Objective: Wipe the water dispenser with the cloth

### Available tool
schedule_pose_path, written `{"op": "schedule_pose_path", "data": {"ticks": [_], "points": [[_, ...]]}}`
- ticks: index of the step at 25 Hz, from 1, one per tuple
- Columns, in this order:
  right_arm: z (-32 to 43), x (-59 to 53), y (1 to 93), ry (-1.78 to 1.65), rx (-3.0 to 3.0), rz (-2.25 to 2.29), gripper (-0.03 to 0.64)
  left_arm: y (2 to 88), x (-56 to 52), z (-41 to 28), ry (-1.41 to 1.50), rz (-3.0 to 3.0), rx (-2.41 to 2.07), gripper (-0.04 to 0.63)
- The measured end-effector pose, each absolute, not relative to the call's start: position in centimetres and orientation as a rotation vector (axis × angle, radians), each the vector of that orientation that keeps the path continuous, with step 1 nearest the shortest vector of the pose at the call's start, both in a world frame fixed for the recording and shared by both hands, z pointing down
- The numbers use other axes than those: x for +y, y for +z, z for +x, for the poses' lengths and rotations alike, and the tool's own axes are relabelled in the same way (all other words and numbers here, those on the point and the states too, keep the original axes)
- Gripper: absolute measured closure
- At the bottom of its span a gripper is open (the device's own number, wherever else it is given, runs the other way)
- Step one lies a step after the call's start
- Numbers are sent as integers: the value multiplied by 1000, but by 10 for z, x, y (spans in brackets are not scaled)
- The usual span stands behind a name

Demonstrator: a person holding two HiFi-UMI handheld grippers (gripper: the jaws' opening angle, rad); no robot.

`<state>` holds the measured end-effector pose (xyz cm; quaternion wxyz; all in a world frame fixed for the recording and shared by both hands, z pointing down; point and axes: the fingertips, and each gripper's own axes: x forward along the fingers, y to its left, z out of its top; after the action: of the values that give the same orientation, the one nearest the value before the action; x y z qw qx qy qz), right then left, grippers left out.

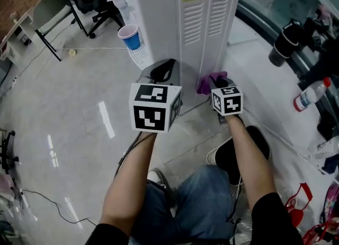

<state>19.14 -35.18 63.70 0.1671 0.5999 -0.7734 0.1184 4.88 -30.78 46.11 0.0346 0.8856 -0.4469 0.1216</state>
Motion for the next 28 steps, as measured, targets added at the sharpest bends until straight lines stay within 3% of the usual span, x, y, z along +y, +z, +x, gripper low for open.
{"op": "schedule_pose_path", "data": {"ticks": [12, 28], "points": [[196, -347, 700, 445, -2137, 1679, 584, 450, -307, 47, 358, 2720, -1395, 568], [174, -325, 464, 75, -2446, 1696, 584, 424, -302, 40, 326, 2670, -1465, 568]]}}
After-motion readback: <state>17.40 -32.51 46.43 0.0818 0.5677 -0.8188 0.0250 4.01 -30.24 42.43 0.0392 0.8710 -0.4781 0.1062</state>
